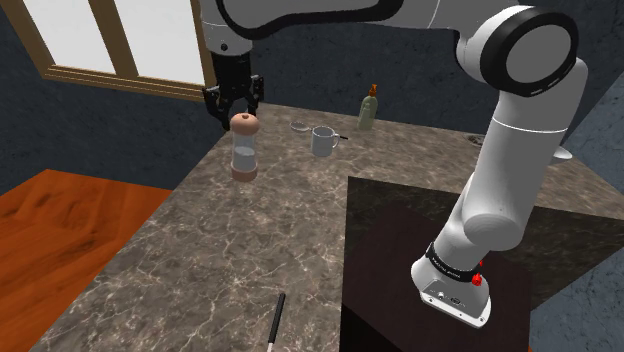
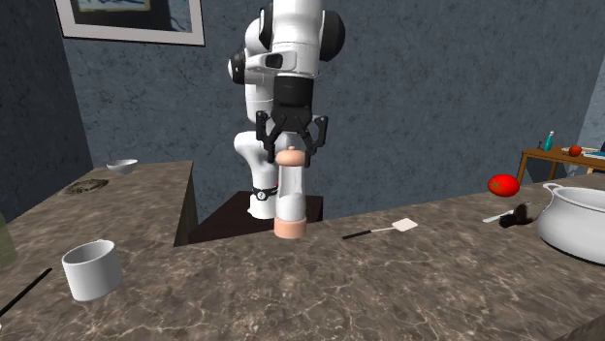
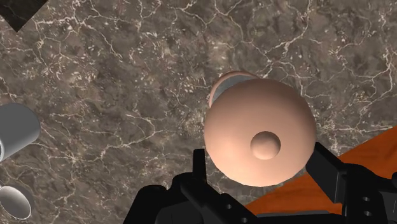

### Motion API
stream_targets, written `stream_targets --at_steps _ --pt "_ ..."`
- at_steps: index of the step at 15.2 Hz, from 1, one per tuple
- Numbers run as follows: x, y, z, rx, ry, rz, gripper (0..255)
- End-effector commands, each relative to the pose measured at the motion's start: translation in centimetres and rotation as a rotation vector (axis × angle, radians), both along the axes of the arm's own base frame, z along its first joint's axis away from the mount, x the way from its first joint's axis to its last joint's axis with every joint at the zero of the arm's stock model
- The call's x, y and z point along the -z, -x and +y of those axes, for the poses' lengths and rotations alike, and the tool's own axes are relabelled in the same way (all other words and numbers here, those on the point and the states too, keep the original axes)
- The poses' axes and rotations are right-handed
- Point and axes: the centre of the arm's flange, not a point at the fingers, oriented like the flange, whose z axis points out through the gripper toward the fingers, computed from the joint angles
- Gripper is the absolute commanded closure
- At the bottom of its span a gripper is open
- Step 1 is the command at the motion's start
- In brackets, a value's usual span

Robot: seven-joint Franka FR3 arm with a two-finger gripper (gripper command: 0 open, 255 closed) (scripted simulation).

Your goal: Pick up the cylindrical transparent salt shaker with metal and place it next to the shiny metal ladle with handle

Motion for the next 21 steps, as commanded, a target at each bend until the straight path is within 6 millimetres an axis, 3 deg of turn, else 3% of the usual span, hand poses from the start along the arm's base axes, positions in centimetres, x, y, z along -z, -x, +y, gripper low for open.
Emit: stream_targets --at_steps 1,17,21 --pt "-1.1 -0.1 0.0 0.000 0.000 0.000 255" --pt "-9.3 -0.1 0.0 0.000 0.000 0.000 255" --pt "-9.3 -1.6 -5.1 0.000 0.000 0.000 255"
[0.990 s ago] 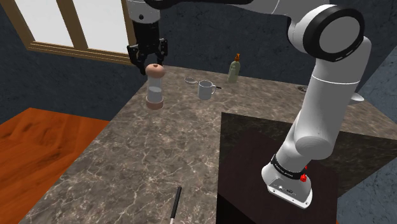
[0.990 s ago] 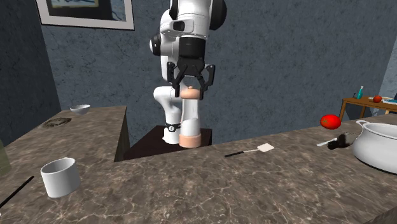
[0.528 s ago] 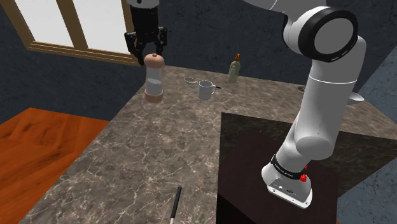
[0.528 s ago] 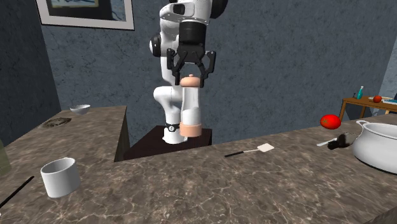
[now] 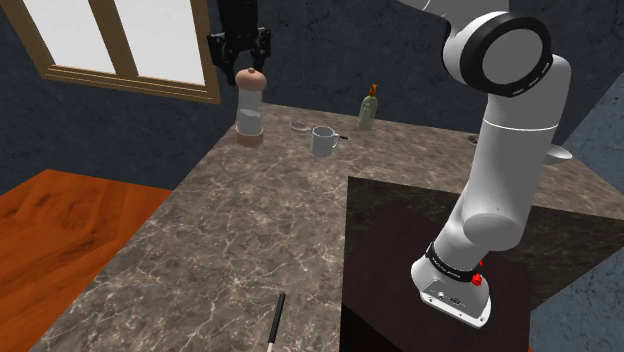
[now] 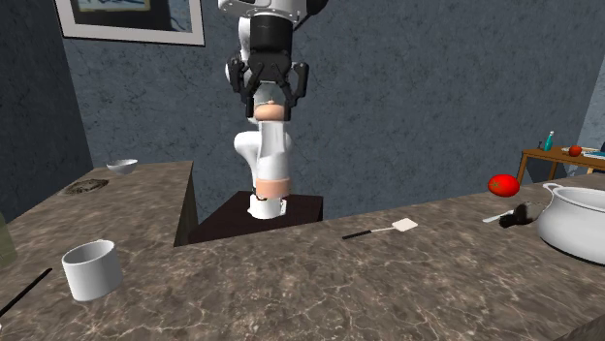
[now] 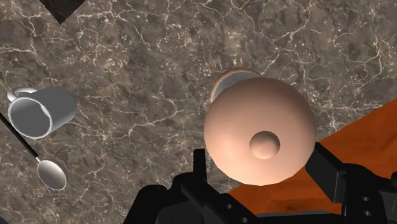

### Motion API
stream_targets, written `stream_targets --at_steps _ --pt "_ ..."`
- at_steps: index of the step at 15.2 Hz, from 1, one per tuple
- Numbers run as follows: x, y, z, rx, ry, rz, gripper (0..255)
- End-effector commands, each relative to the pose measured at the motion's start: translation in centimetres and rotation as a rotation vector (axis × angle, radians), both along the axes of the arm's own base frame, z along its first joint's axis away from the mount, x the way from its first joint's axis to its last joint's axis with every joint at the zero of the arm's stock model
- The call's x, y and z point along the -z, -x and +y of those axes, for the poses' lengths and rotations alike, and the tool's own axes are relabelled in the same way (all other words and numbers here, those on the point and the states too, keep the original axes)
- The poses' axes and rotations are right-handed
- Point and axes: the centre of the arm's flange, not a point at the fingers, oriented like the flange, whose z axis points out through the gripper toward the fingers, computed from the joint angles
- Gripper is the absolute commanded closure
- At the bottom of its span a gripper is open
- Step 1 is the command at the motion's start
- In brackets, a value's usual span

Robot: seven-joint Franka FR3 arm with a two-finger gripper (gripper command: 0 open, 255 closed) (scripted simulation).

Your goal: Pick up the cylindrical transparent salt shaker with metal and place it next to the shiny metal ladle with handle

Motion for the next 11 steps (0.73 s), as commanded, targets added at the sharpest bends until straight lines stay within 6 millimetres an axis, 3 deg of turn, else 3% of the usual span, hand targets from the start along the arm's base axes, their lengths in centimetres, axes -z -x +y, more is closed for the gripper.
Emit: stream_targets --at_steps 1,11 --pt "0.0 -0.7 -2.6 -0.001 0.000 0.000 255" --pt "-0.1 -4.5 -15.3 -0.001 0.000 0.000 255"
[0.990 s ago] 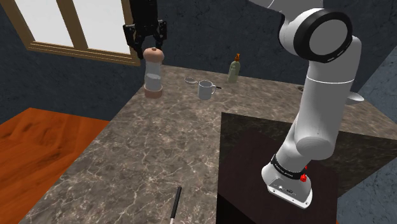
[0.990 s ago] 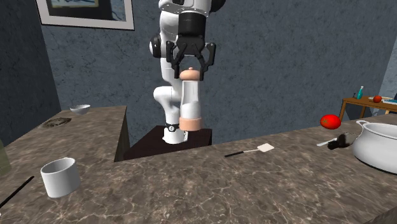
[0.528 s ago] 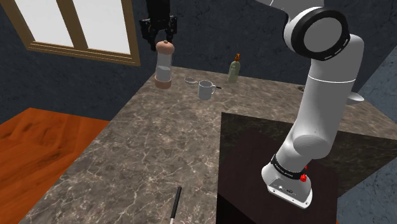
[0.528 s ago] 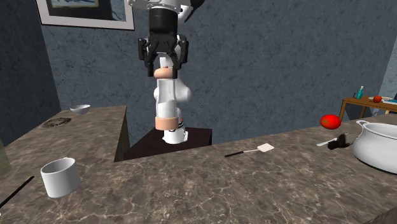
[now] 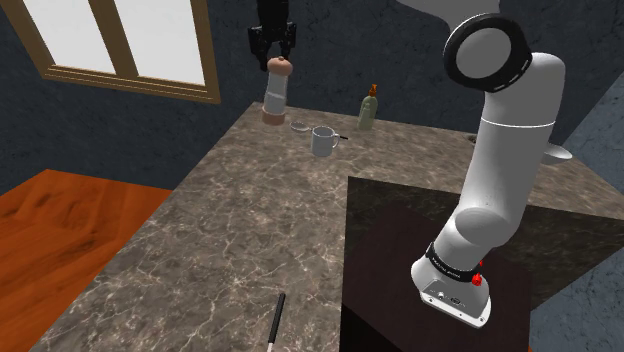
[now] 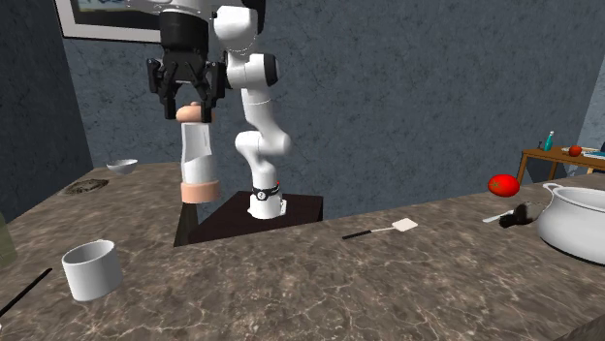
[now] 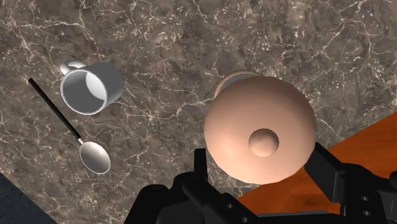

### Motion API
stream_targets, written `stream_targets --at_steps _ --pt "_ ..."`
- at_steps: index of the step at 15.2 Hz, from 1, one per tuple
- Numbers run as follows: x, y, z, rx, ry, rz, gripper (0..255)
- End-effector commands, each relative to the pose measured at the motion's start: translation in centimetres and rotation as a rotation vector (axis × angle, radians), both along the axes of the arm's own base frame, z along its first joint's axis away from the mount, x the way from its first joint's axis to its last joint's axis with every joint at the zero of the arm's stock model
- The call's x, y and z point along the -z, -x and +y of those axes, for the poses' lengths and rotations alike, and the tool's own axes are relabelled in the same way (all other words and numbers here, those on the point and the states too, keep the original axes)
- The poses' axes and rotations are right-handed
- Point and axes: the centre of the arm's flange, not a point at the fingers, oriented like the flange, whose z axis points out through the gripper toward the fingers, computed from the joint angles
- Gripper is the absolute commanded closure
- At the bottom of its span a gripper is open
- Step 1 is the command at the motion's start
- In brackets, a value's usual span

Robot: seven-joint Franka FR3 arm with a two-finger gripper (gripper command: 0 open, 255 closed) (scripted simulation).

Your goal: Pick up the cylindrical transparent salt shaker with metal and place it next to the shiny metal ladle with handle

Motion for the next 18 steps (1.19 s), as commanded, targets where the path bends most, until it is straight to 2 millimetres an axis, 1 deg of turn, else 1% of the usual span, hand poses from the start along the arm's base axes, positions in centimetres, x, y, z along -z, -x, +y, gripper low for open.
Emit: stream_targets --at_steps 1,12,13,18 --pt "-0.2 -0.3 -2.5 -0.002 0.000 -0.001 255" --pt "-0.3 -4.5 -16.4 -0.002 0.000 -0.001 255" --pt "-0.3 -5.0 -18.2 -0.002 0.000 -0.001 255" --pt "2.4 -5.1 -18.2 -0.002 0.000 -0.001 255"
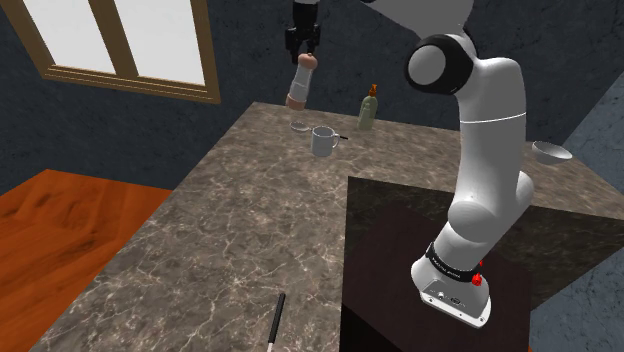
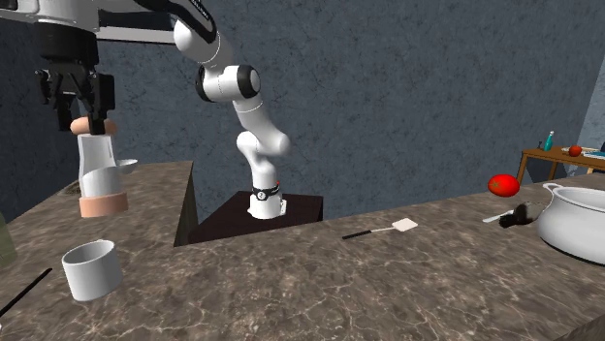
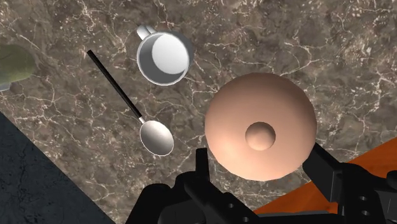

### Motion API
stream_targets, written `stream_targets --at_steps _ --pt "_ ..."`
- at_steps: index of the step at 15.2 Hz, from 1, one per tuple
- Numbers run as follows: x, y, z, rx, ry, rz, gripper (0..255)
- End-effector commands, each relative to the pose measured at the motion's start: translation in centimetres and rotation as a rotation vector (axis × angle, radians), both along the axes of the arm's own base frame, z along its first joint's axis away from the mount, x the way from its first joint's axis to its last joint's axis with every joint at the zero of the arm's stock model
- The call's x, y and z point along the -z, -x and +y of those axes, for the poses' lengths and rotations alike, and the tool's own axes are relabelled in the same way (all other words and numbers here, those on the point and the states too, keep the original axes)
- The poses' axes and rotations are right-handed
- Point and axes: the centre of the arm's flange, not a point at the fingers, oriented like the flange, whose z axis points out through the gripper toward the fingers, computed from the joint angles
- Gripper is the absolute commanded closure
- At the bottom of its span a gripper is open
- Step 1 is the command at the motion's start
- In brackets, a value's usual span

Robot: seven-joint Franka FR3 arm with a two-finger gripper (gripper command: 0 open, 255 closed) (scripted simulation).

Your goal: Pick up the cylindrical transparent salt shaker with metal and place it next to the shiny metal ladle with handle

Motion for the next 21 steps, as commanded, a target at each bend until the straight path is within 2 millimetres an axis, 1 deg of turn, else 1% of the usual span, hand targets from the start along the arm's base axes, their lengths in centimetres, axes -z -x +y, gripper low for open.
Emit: stream_targets --at_steps 1,21 --pt "1.0 -0.1 0.0 0.000 0.000 -0.001 255" --pt "11.5 -0.1 0.0 0.000 0.000 -0.001 255"
